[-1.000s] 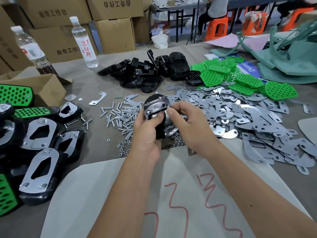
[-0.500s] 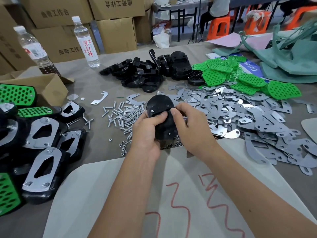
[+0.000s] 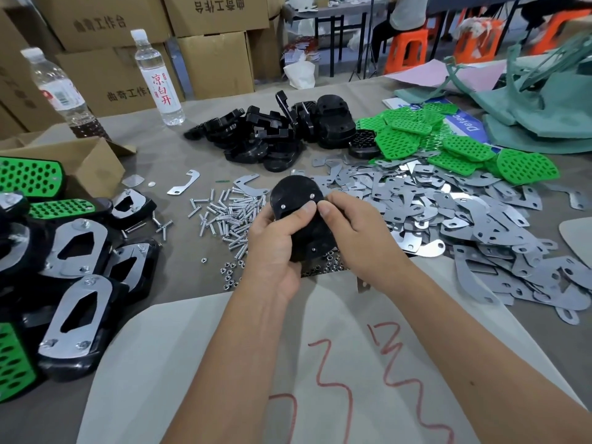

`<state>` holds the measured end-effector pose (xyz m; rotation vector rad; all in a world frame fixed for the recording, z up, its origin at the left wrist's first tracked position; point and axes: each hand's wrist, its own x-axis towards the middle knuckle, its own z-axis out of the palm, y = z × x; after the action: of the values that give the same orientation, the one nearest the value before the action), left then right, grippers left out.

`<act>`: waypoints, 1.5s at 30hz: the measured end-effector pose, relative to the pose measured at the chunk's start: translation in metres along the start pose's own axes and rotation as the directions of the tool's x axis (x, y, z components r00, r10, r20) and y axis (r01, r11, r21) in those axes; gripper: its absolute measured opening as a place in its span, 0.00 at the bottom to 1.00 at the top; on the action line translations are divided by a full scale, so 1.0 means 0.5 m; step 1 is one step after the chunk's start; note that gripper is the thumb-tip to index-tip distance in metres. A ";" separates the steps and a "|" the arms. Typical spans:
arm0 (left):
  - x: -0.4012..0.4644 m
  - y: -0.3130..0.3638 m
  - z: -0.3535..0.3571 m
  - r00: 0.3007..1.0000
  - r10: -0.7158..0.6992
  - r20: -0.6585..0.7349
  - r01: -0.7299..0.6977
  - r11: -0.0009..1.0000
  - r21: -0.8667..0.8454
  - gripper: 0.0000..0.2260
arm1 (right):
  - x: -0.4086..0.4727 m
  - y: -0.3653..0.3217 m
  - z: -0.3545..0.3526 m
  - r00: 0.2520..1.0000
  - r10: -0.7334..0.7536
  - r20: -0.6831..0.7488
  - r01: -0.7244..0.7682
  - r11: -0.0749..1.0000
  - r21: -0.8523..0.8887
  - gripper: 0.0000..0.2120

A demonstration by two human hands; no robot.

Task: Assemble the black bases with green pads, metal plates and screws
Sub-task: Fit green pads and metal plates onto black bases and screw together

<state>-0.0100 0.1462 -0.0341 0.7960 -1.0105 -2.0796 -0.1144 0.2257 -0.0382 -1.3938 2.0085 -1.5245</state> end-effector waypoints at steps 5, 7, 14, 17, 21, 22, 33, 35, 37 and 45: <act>0.009 0.006 -0.004 0.997 0.037 -0.073 -0.041 0.998 -0.052 0.17 | 0.001 0.002 0.000 0.984 0.139 -0.112 -0.137 0.990 0.024 0.19; 0.013 0.011 -0.010 0.994 0.033 -0.105 -0.044 0.994 -0.097 0.14 | 0.006 0.005 -0.010 0.945 0.309 -0.106 -0.289 0.941 0.175 0.24; 0.022 0.023 -0.021 0.977 0.018 -0.214 -0.064 0.975 -0.211 0.15 | 0.010 0.008 -0.028 0.898 0.380 0.223 -0.439 0.809 0.390 0.20; 0.019 0.019 -0.013 0.985 0.034 -0.170 -0.074 0.970 -0.231 0.08 | 0.002 -0.001 -0.018 0.875 0.335 0.350 -0.433 0.864 0.255 0.27; 0.013 0.008 -0.005 0.985 0.066 -0.158 -0.096 0.977 -0.190 0.06 | 0.002 -0.005 -0.022 0.868 0.286 0.406 -0.412 0.871 0.267 0.27; 0.011 0.008 -0.002 0.986 0.073 -0.147 -0.099 0.979 -0.176 0.06 | 0.002 -0.005 -0.022 0.870 0.285 0.402 -0.412 0.869 0.276 0.23; 0.009 0.010 0.000 0.999 0.044 -0.023 -0.048 0.987 -0.155 0.18 | 0.002 -0.003 -0.011 0.940 0.314 0.136 -0.342 0.885 0.315 0.23; 0.013 0.004 0.003 0.997 0.040 -0.061 -0.051 0.982 -0.183 0.19 | 0.002 -0.002 -0.007 0.948 0.308 0.081 -0.318 0.902 0.291 0.24; 0.013 0.000 0.005 0.995 0.024 -0.094 -0.043 0.977 -0.207 0.18 | -0.001 -0.002 -0.002 0.957 0.288 0.038 -0.287 0.919 0.270 0.26; 0.013 -0.002 0.006 0.978 -0.011 -0.206 -0.035 0.975 -0.220 0.18 | -0.003 0.004 0.001 0.943 0.242 -0.227 -0.232 0.970 0.069 0.27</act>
<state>-0.0165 0.1427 -0.0348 0.8651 -0.6553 -2.0078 -0.1144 0.2265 -0.0407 -0.9505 2.1730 -1.6719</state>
